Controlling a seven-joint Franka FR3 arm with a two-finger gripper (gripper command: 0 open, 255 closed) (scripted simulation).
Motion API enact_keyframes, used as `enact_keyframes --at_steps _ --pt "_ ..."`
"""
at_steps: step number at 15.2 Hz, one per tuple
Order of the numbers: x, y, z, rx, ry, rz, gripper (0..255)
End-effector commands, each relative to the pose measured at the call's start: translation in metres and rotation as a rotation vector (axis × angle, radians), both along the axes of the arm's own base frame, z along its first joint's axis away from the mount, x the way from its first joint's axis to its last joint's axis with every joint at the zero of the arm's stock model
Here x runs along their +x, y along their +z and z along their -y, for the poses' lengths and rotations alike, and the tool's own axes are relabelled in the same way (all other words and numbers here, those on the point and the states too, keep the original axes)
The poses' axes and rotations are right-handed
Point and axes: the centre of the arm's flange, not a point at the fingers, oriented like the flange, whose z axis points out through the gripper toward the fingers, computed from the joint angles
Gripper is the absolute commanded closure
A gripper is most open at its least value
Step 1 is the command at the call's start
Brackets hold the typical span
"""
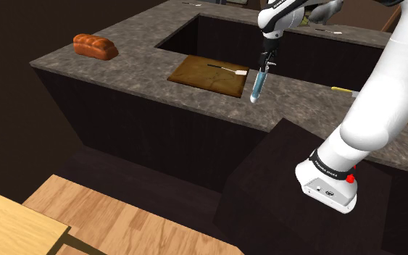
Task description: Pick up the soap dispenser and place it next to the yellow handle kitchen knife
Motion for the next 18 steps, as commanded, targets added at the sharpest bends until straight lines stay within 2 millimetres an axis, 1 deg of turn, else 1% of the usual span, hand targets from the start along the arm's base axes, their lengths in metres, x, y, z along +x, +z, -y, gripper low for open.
enact_keyframes --at_steps 1,10,18 --pt "0.0 0.0 0.0 0.0 0.0 0.0 255" --pt "0.0 0.0 0.0 0.0 0.0 0.0 255" --pt "0.0 0.042 0.0 0.0 0.0 0.0 255"
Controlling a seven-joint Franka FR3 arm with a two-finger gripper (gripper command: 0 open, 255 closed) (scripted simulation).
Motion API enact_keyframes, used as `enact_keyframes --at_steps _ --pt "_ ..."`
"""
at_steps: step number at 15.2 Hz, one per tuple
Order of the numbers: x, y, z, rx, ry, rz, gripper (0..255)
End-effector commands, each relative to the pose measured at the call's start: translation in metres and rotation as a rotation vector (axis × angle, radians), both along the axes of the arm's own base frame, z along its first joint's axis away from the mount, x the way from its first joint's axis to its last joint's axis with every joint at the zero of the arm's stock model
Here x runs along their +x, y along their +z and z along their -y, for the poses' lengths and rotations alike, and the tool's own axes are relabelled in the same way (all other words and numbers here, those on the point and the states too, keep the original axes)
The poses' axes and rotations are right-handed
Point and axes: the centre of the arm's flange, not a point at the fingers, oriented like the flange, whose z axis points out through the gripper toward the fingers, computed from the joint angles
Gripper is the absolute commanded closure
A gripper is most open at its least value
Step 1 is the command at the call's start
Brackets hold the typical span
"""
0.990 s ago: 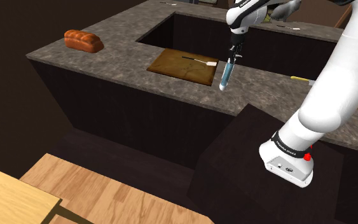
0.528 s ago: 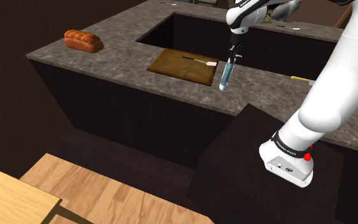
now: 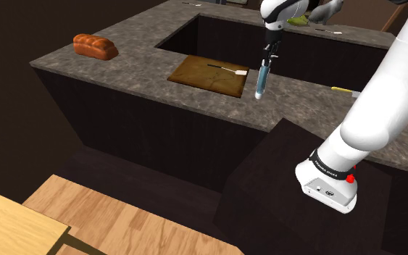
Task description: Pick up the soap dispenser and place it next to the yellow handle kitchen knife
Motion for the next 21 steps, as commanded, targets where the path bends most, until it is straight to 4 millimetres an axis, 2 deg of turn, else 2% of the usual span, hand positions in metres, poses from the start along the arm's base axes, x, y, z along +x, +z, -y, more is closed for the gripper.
enact_keyframes --at_steps 1,21 --pt "-0.001 0.011 0.0 0.0 0.0 0.0 255" --pt "-0.001 0.116 0.0 0.0 0.0 0.0 255"
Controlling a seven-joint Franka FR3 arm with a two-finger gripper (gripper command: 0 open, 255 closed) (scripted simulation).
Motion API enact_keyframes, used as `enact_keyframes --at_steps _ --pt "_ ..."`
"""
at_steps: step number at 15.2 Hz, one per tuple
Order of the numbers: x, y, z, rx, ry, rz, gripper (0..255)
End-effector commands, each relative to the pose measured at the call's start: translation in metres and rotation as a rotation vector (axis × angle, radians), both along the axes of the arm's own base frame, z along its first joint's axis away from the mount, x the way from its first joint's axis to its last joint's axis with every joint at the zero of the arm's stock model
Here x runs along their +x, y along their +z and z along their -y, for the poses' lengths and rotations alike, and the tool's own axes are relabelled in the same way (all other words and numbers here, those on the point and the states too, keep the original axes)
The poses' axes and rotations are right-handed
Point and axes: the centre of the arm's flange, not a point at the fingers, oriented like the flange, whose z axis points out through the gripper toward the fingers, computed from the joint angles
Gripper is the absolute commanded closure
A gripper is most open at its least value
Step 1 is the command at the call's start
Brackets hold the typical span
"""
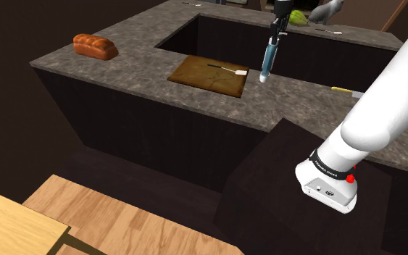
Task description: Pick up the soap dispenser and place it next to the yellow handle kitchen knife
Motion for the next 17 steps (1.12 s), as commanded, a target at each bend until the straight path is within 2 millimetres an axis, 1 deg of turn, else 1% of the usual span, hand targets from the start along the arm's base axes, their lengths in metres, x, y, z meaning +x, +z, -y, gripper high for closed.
enact_keyframes --at_steps 1,17 --pt "0.0 0.01 0.002 0.0 0.0 0.0 255" --pt "0.0 0.095 0.002 0.0 0.0 0.0 255"
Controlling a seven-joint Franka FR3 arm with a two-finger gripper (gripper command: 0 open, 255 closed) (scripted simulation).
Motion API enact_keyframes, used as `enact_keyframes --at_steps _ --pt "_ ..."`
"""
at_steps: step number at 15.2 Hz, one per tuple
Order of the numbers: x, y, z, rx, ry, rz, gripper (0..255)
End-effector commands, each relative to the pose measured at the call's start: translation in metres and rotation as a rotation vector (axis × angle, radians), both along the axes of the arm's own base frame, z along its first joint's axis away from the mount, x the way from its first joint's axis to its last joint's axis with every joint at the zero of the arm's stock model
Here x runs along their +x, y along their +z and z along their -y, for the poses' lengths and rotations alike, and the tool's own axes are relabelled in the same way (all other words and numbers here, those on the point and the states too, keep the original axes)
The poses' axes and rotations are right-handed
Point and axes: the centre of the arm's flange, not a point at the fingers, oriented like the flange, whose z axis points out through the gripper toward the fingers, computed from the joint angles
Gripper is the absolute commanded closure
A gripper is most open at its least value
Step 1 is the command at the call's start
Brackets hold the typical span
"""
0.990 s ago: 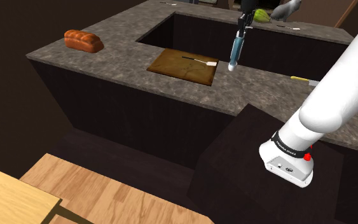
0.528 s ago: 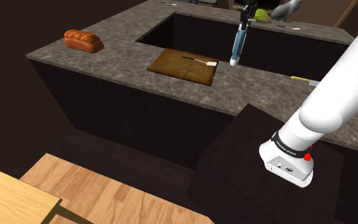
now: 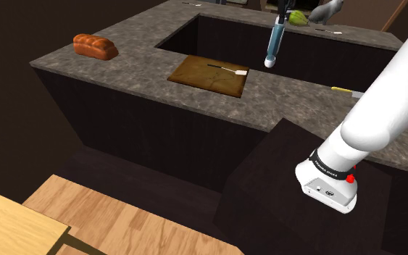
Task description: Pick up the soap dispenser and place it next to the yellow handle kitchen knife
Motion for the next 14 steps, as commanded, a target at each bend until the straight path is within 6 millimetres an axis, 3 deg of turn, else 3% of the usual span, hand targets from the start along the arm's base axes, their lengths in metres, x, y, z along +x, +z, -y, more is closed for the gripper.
enact_keyframes --at_steps 1,14 --pt "-0.001 0.011 0.0 0.0 0.0 0.0 255" --pt "-0.001 0.077 0.0 0.0 0.0 0.0 255"
